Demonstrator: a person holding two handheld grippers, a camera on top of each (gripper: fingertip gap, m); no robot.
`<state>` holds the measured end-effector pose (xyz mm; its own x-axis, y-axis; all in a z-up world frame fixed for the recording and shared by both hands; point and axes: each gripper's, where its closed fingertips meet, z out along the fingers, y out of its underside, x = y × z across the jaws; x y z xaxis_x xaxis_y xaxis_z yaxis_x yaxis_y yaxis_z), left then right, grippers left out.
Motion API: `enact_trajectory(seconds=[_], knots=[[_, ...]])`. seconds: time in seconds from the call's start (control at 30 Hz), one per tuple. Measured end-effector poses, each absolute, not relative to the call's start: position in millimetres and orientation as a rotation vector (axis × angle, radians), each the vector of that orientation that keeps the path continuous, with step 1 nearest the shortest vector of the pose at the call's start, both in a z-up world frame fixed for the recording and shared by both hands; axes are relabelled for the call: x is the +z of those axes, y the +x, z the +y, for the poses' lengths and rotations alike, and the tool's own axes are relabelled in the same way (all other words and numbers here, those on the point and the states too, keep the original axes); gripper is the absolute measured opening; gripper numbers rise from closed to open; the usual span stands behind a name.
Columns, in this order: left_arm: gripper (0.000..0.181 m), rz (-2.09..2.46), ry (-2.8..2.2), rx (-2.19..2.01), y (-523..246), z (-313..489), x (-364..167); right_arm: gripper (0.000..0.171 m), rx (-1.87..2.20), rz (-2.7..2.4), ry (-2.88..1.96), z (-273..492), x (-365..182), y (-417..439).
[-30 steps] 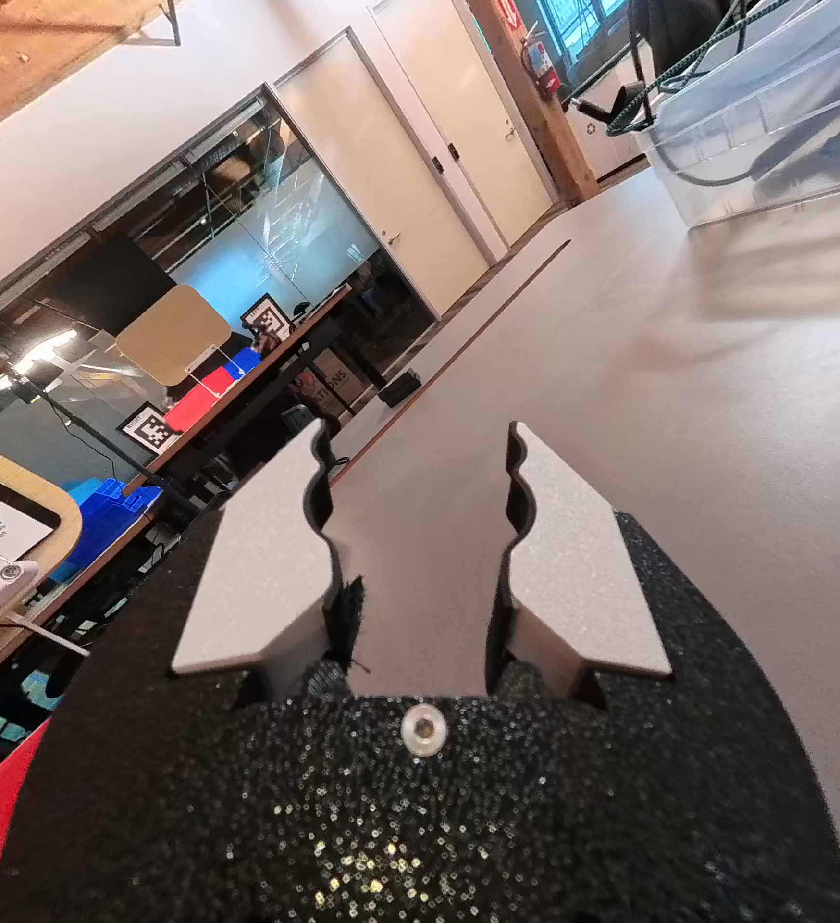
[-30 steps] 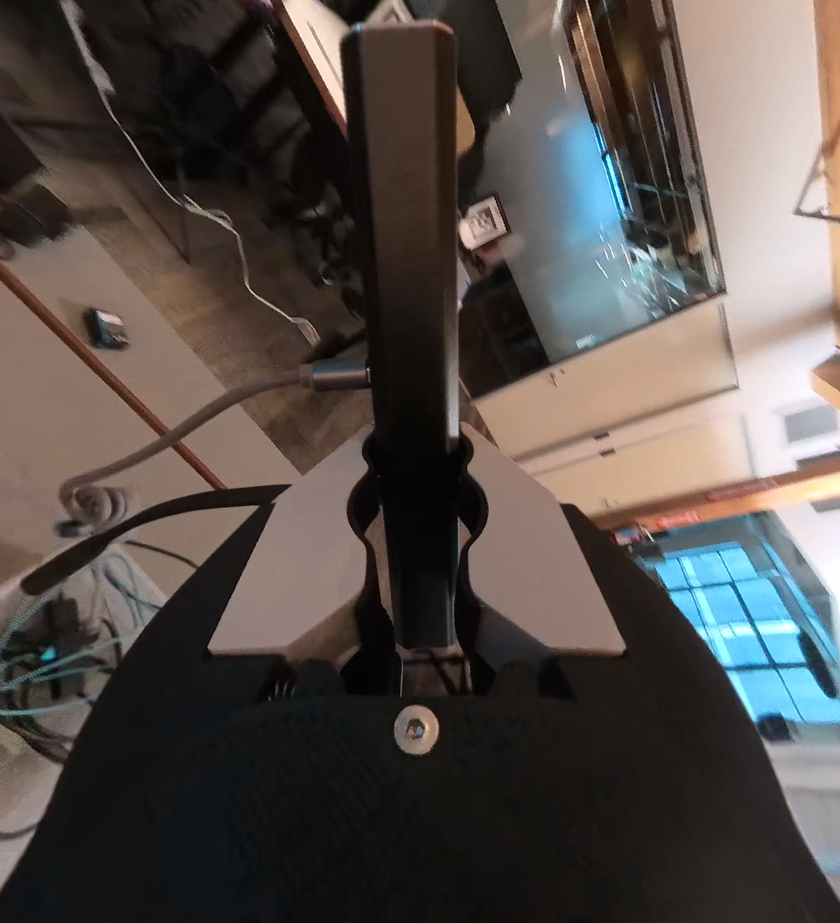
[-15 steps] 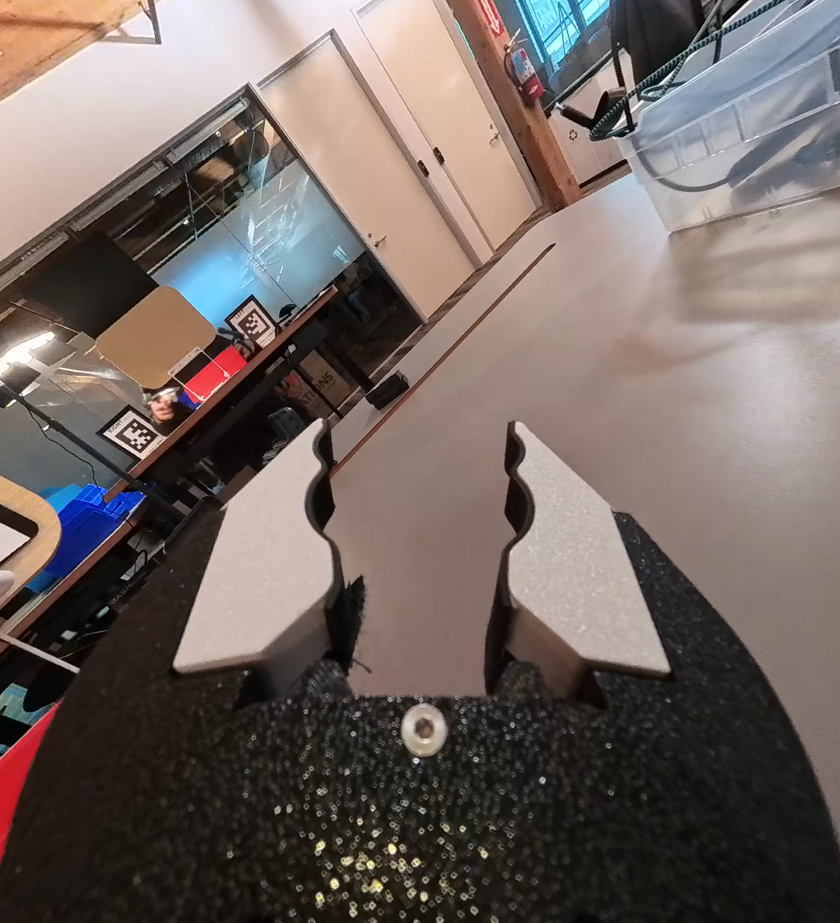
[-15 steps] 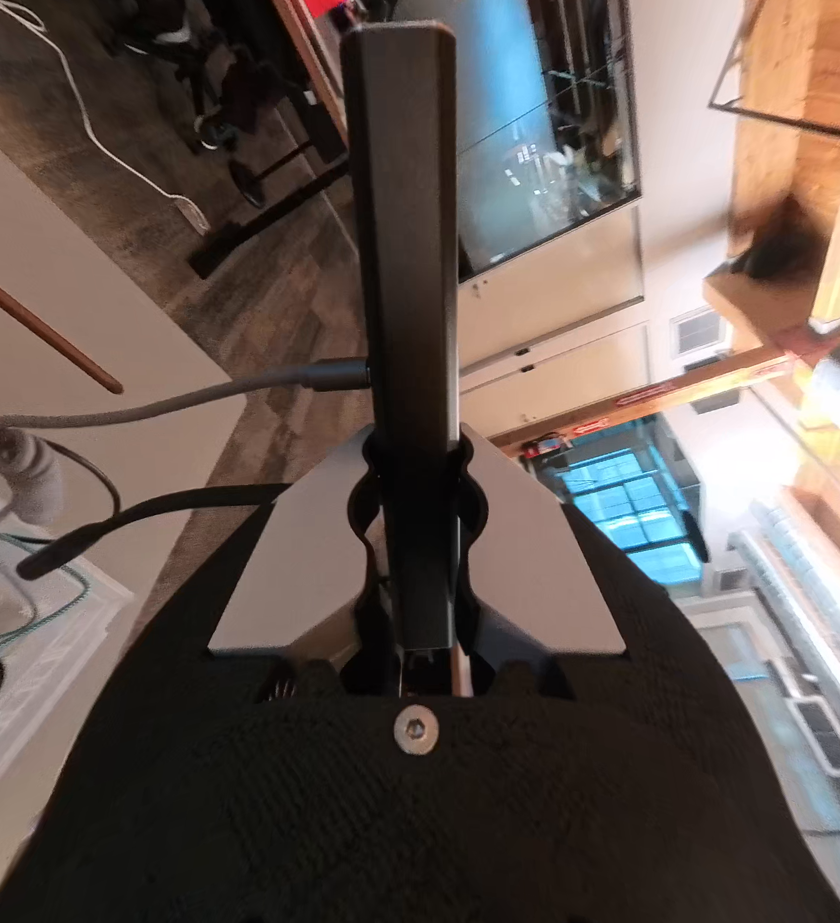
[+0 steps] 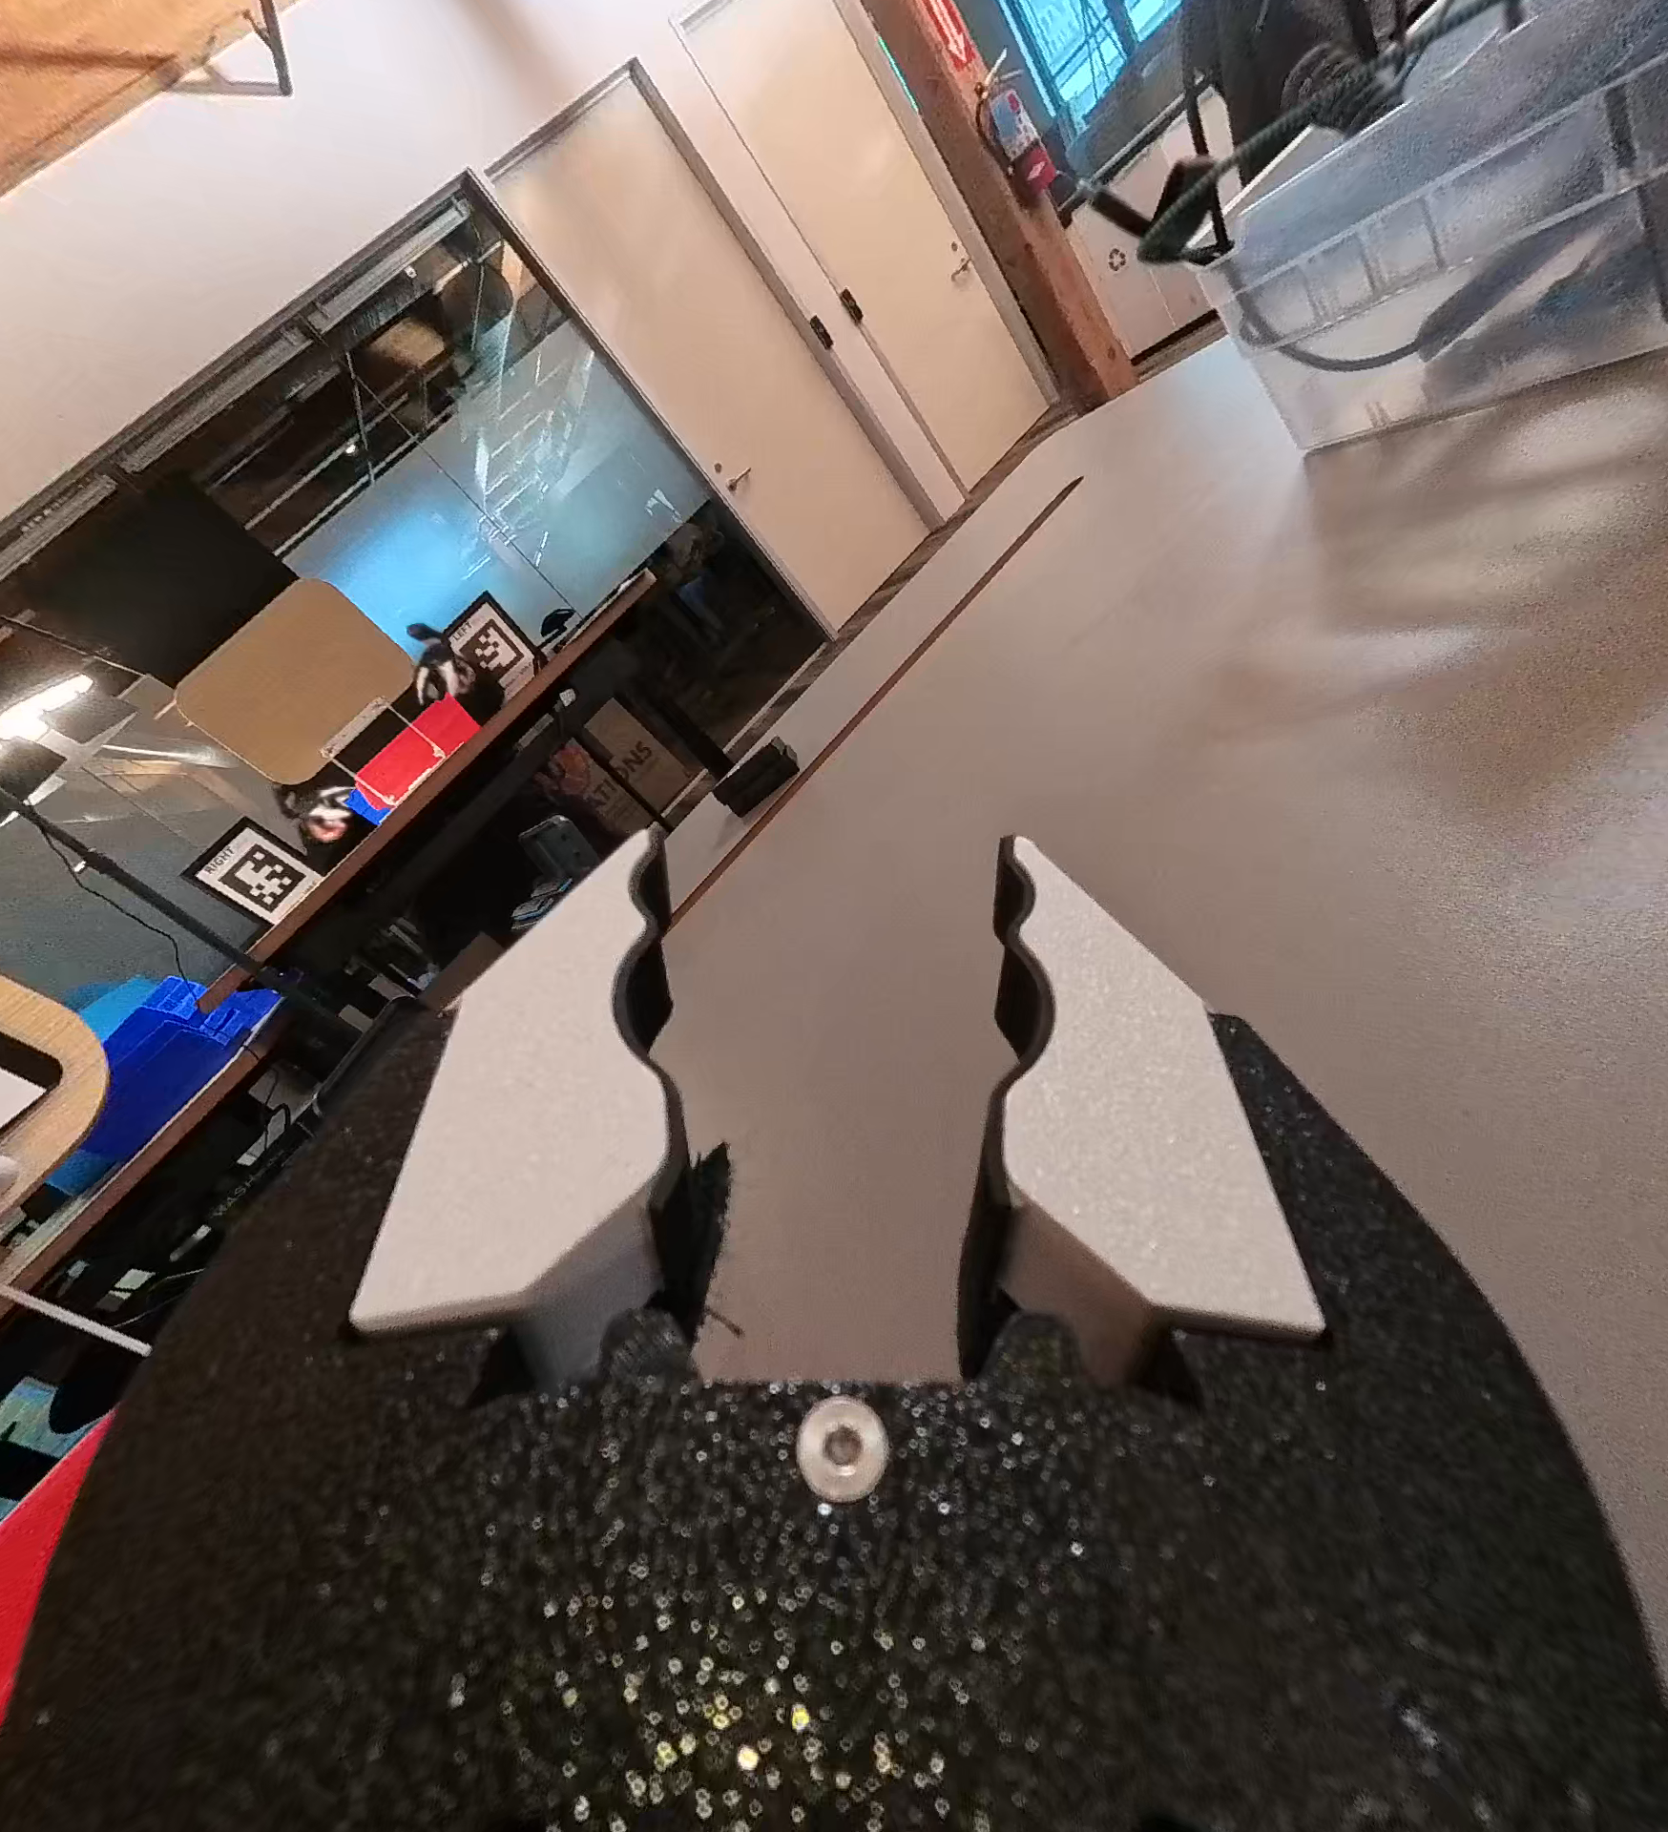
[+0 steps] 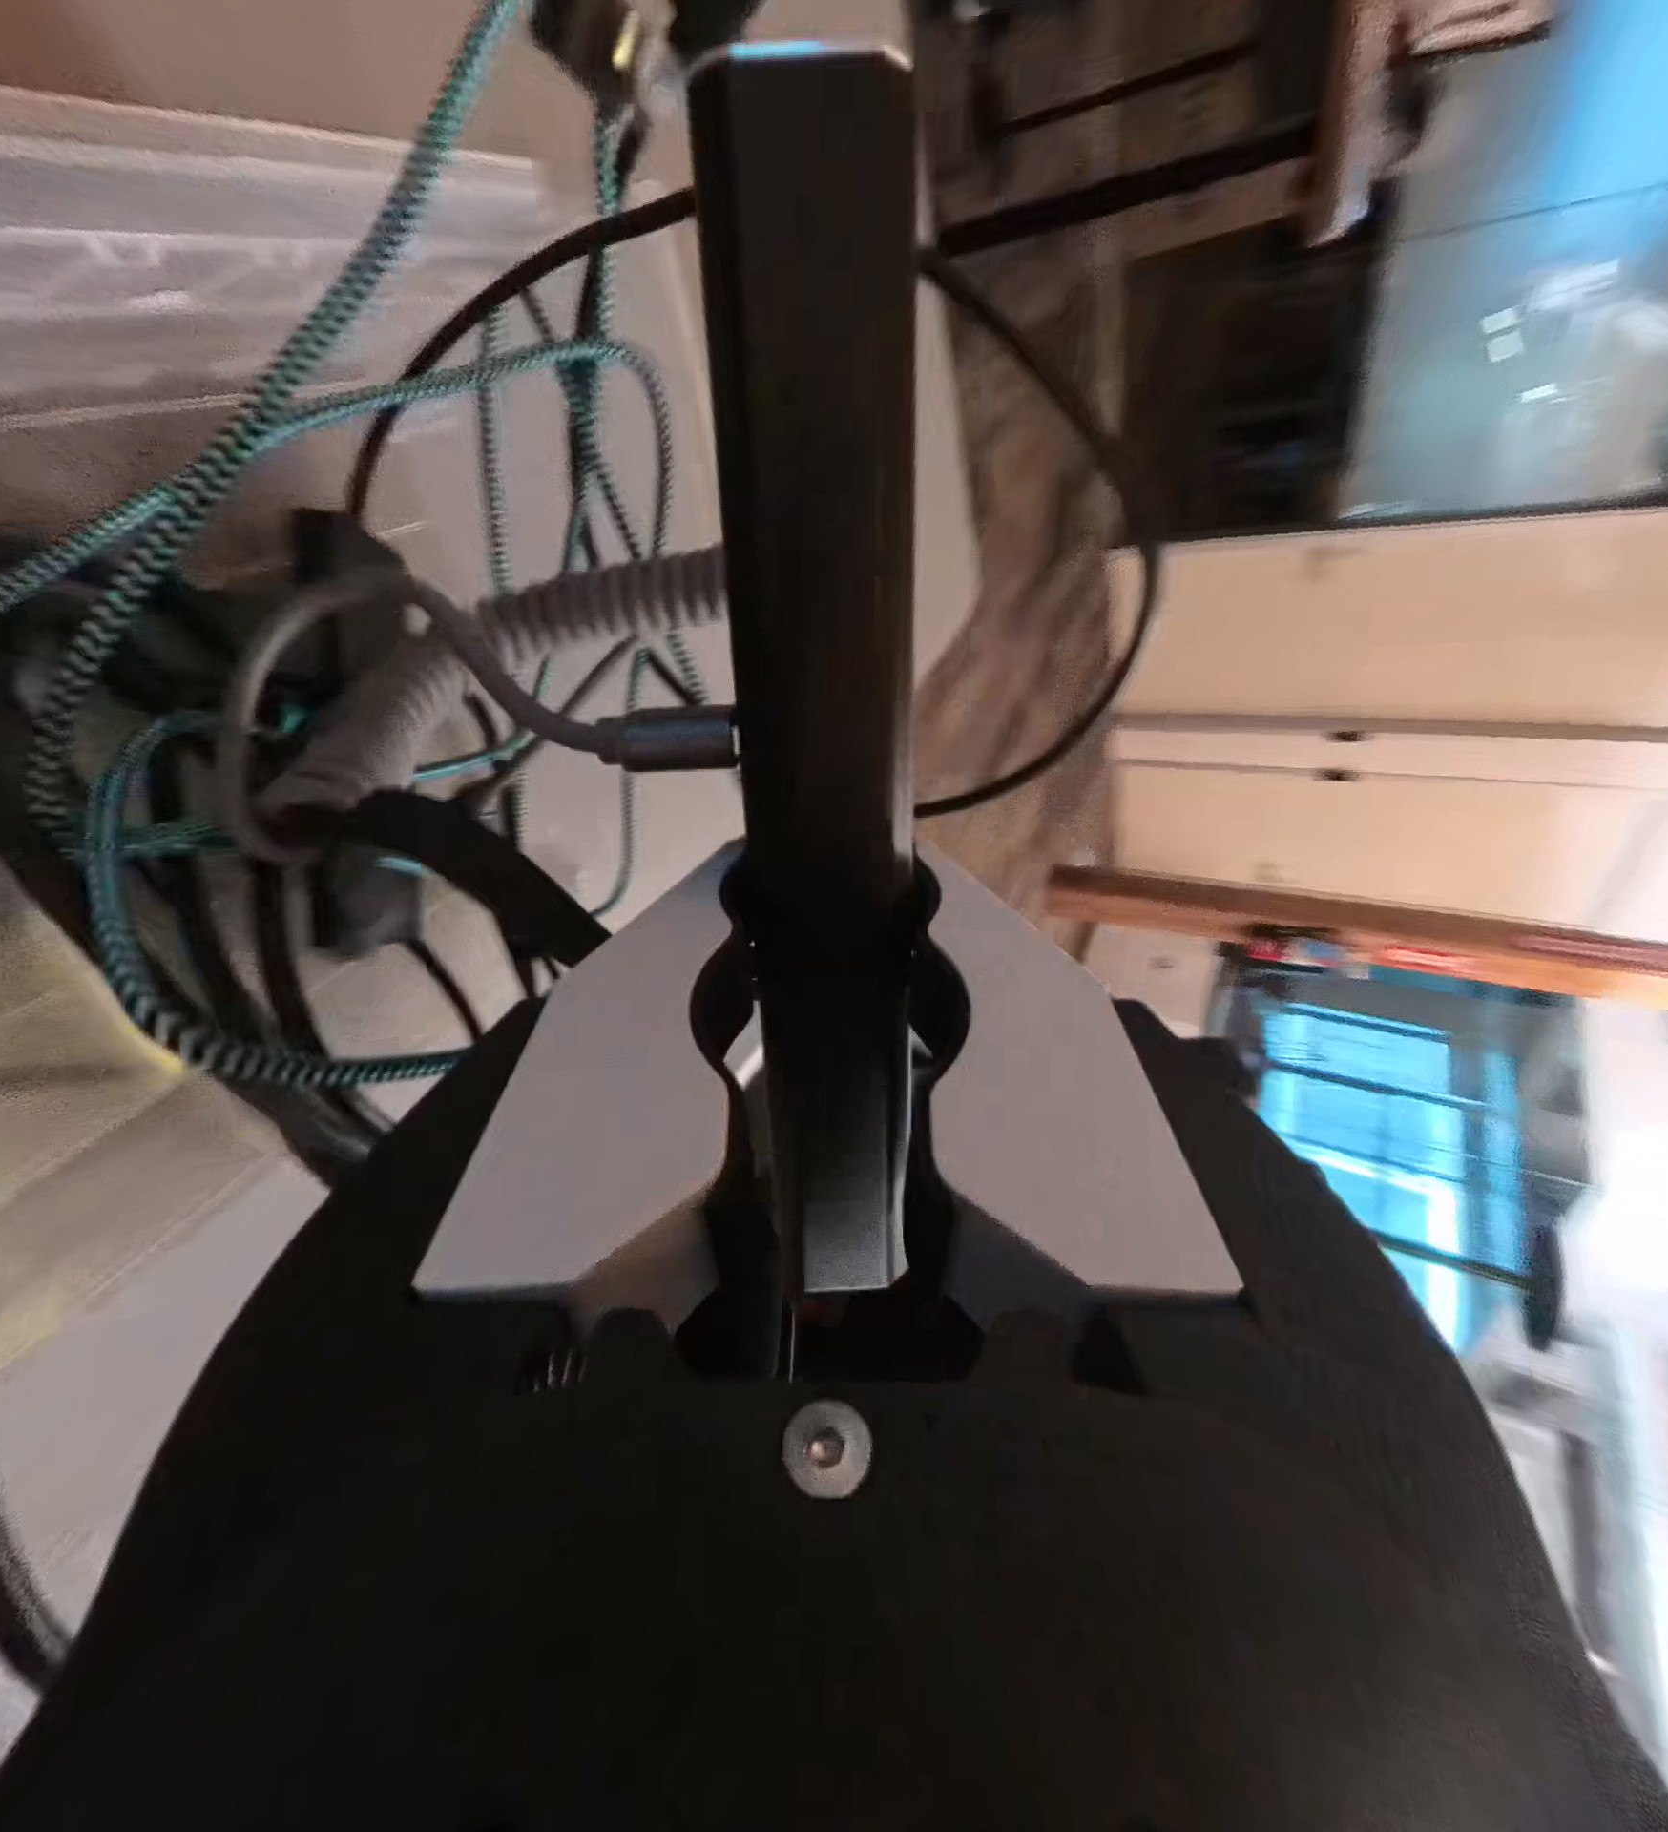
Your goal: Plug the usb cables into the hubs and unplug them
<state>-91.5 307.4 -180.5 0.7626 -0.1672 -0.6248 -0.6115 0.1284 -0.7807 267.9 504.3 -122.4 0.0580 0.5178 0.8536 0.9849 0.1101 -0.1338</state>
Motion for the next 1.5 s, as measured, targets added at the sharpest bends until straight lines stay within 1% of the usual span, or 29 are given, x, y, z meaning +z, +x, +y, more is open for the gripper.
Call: enact_trajectory(seconds=[0.13,0.27,0.47,0.5,0.53,0.57,0.63,0.67,0.8,0.9,1.0,1.1,1.2,1.27,1.3,1.33,1.37,1.4,1.47,1.5], knots=[[0.062,0.679,-1.439,0.370,-93.3,308.0,-181.2,0.026,-0.548,-1.757,-1.828,499.1,-164.6,272.6],[0.060,0.676,-1.447,0.369,-95.0,308.2,-182.0,0.026,-0.628,-1.950,-1.997,500.8,-202.1,288.4],[0.060,0.677,-1.456,0.368,-96.1,309.9,-183.8,0.028,-0.558,-1.908,-2.220,508.0,-227.8,284.1],[0.060,0.674,-1.455,0.367,-96.4,309.9,-183.5,0.034,-0.596,-1.897,-2.222,510.7,-224.4,284.8],[0.060,0.671,-1.454,0.367,-96.8,309.8,-183.0,0.045,-0.663,-1.873,-2.194,516.5,-217.2,285.8],[0.061,0.668,-1.453,0.365,-97.1,309.8,-182.4,0.052,-0.717,-1.853,-2.179,519.1,-208.7,288.1],[0.061,0.664,-1.450,0.361,-97.2,309.7,-181.5,0.062,-0.713,-1.786,-2.162,517.9,-188.5,287.2],[0.061,0.665,-1.451,0.358,-97.0,309.8,-181.7,0.063,-0.680,-1.730,-2.146,517.0,-175.7,285.7],[0.061,0.666,-1.449,0.352,-95.5,310.0,-181.5,0.063,-0.576,-1.416,-2.003,511.8,-109.7,292.4],[0.062,0.660,-1.443,0.348,-95.5,309.5,-179.7,0.062,-0.469,-1.084,-1.825,488.2,-56.9,303.6],[0.062,0.647,-1.436,0.338,-95.6,308.4,-176.6,0.052,-0.306,-0.694,-1.616,446.2,-21.2,323.1],[0.063,0.649,-1.432,0.328,-92.6,305.0,-175.1,0.053,-0.169,-0.379,-1.431,400.4,-15.5,348.1],[0.065,0.667,-1.388,0.321,-81.4,295.6,-167.0,0.053,-0.233,-0.173,-1.343,366.9,-32.9,387.5],[0.066,0.681,-1.366,0.314,-71.3,288.8,-163.4,0.052,-0.181,-0.145,-1.332,358.0,-46.8,393.6],[0.069,0.675,-1.366,0.297,-66.3,286.0,-163.0,0.052,-0.147,-0.167,-1.338,360.0,-51.0,392.4],[0.084,0.635,-1.360,0.253,-60.6,282.6,-158.5,0.054,-0.116,-0.203,-1.381,365.4,-56.3,391.1],[0.104,0.564,-1.340,0.174,-53.6,276.5,-147.5,0.058,-0.073,-0.244,-1.449,370.7,-63.0,388.5],[0.117,0.519,-1.329,0.088,-43.3,267.8,-136.2,0.062,-0.019,-0.281,-1.514,374.1,-69.7,385.3],[0.129,0.445,-1.321,0.038,-30.6,250.3,-114.5,0.066,0.098,-0.321,-1.582,376.5,-80.7,378.2],[0.130,0.395,-1.324,0.064,-30.8,242.0,-105.1,0.067,0.154,-0.328,-1.607,377.4,-85.9,374.8]])
